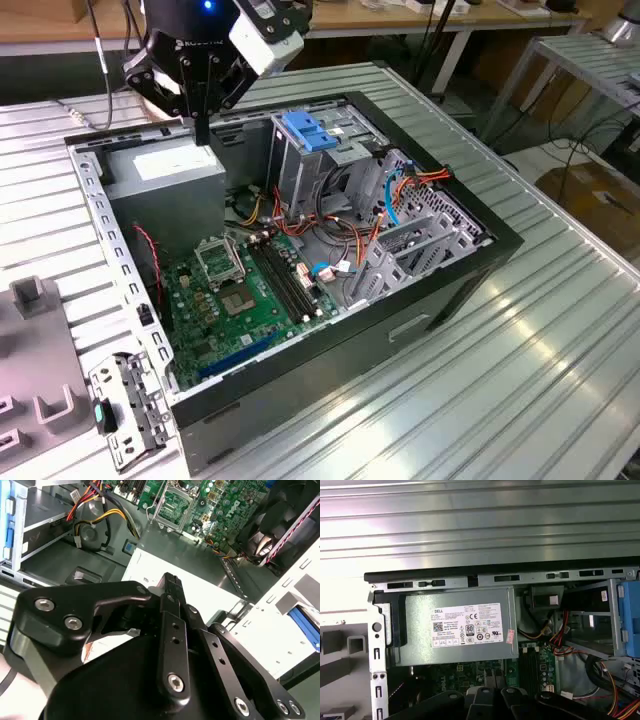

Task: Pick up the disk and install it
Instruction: 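Reach for the disk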

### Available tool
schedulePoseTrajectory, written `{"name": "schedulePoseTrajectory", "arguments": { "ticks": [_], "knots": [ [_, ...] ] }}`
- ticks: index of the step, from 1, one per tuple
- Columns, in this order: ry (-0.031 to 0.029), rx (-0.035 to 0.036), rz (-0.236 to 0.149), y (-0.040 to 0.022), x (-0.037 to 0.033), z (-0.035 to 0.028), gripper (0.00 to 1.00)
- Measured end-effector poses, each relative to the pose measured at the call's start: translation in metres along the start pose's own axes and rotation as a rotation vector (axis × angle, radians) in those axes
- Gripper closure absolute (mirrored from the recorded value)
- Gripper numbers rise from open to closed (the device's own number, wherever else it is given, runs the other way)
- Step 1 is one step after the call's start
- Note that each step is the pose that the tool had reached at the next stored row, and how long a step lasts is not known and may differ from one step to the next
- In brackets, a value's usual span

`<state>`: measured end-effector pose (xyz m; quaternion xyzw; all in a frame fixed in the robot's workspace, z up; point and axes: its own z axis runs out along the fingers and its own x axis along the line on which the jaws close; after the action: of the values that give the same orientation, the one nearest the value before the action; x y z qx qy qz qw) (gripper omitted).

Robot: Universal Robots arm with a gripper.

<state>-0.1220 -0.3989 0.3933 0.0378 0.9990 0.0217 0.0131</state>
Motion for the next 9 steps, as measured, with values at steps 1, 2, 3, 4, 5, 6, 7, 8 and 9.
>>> {"name": "schedulePoseTrajectory", "arguments": {
  "ticks": [1,2,3,4,5,6,7,8,9],
  "knots": [
    [0.0000,0.0000,0.000,0.0000,0.0000,0.0000,0.89],
    [0.0000,0.0001,0.000,0.0000,0.0000,0.0000,0.89],
    [0.0000,0.0000,0.000,0.0000,0.0000,0.0000,0.89],
    [0.0000,0.0000,0.000,0.0000,0.0000,0.0000,0.89],
    [0.0000,0.0000,0.000,0.0000,0.0002,0.0000,0.89],
    [0.0000,0.0000,0.000,0.0000,0.0007,0.0000,0.89],
    [0.0000,0.0000,0.000,-0.0001,0.0012,0.0000,0.89],
    [0.0000,-0.0001,0.000,-0.0001,0.0019,0.0000,0.89],
    [0.0000,0.0000,0.000,-0.0002,0.0027,-0.0001,0.89]
  ]
}}
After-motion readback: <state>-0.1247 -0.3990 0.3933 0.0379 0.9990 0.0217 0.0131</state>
